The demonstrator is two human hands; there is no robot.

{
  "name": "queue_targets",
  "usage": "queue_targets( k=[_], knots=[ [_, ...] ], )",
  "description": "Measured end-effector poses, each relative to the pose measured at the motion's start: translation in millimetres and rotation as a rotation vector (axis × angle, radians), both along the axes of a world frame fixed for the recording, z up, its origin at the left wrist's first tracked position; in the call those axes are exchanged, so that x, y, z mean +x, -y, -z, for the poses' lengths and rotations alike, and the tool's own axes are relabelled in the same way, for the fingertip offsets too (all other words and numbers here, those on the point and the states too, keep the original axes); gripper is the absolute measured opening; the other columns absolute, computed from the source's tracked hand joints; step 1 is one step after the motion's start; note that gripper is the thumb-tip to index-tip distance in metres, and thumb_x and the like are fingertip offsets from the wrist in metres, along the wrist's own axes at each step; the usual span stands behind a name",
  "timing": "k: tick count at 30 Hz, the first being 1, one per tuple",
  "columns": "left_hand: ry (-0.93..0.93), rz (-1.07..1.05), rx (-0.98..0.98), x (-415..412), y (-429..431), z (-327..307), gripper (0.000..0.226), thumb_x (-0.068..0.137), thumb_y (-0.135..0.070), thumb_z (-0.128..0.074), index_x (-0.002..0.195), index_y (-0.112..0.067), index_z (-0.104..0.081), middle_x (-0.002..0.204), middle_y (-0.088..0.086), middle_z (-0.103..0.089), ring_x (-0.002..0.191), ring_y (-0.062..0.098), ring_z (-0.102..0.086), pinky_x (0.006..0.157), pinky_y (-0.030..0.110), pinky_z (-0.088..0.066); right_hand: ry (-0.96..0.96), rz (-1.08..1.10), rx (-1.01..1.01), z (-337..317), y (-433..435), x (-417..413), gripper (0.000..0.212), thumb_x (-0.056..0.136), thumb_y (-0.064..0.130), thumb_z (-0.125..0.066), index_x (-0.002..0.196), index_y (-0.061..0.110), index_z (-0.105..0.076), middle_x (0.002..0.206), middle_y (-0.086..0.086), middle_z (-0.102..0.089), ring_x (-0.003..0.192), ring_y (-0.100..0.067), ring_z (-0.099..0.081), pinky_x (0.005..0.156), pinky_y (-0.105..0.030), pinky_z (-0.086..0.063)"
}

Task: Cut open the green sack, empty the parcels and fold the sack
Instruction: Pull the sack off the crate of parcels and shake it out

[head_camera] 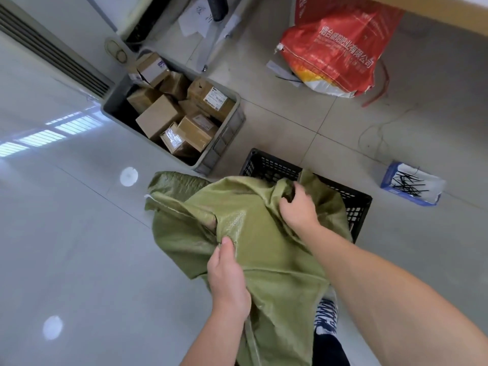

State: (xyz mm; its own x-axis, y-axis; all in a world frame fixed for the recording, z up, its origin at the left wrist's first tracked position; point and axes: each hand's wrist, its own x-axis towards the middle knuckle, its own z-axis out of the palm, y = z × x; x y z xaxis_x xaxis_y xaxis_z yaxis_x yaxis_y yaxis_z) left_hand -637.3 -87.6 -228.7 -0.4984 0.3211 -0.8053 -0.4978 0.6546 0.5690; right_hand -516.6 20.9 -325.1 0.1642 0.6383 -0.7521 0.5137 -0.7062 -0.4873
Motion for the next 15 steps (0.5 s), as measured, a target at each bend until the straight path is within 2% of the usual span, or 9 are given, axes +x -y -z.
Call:
queue_targets(
  k=[3, 6, 9, 12, 15],
  knots=[
    [0.167, -0.082, 0.011, 13, -18, 7, 0.03, 0.101, -0.033, -0.05, 0.119, -0.015, -0.066, 0.115, 0.011, -0.072, 0.105, 0.03, -0.068, 0.097, 0.052, -0.051, 0.014, -0.072, 0.005, -5, -3, 16, 0.055, 0.097, 0.029, -0.043, 0.15, 0.019, -0.033, 0.149, -0.014, -0.042, 0.136, -0.034, -0.04, 0.11, -0.038, -0.032],
    [0.269, -0.106, 0.005, 23, -40, 18, 0.031, 0.1, -0.037, -0.05, 0.121, -0.019, -0.065, 0.113, 0.012, -0.072, 0.102, 0.033, -0.069, 0.091, 0.055, -0.054, -0.02, -0.148, -0.037, -11, -2, 17, 0.057, 0.098, 0.039, -0.041, 0.15, 0.018, -0.034, 0.152, -0.01, -0.041, 0.139, -0.031, -0.037, 0.112, -0.037, -0.029],
    [0.309, -0.097, -0.023, 25, -55, 35, 0.038, 0.098, -0.043, -0.051, 0.126, -0.021, -0.062, 0.114, 0.012, -0.071, 0.101, 0.034, -0.069, 0.088, 0.057, -0.055, 0.016, -0.217, 0.002, -17, 4, 18, 0.061, 0.099, 0.039, -0.041, 0.153, 0.015, -0.028, 0.155, -0.014, -0.033, 0.142, -0.032, -0.031, 0.115, -0.038, -0.025],
    [0.329, -0.097, -0.039, 28, -64, 48, 0.04, 0.099, -0.044, -0.049, 0.128, -0.019, -0.06, 0.117, 0.012, -0.069, 0.104, 0.032, -0.068, 0.094, 0.053, -0.053, 0.056, -0.236, 0.004, -20, 12, 31, 0.061, 0.098, 0.04, -0.041, 0.152, 0.014, -0.029, 0.156, -0.017, -0.03, 0.143, -0.033, -0.03, 0.115, -0.04, -0.025],
    [0.361, -0.057, -0.035, 34, -71, 57, 0.045, 0.098, -0.046, -0.049, 0.135, -0.021, -0.055, 0.128, 0.011, -0.064, 0.111, 0.031, -0.064, 0.102, 0.052, -0.047, 0.037, -0.275, -0.024, -24, 30, 52, 0.061, 0.096, 0.049, -0.041, 0.147, 0.016, -0.039, 0.15, -0.013, -0.04, 0.135, -0.03, -0.041, 0.108, -0.039, -0.034]
  ],
)
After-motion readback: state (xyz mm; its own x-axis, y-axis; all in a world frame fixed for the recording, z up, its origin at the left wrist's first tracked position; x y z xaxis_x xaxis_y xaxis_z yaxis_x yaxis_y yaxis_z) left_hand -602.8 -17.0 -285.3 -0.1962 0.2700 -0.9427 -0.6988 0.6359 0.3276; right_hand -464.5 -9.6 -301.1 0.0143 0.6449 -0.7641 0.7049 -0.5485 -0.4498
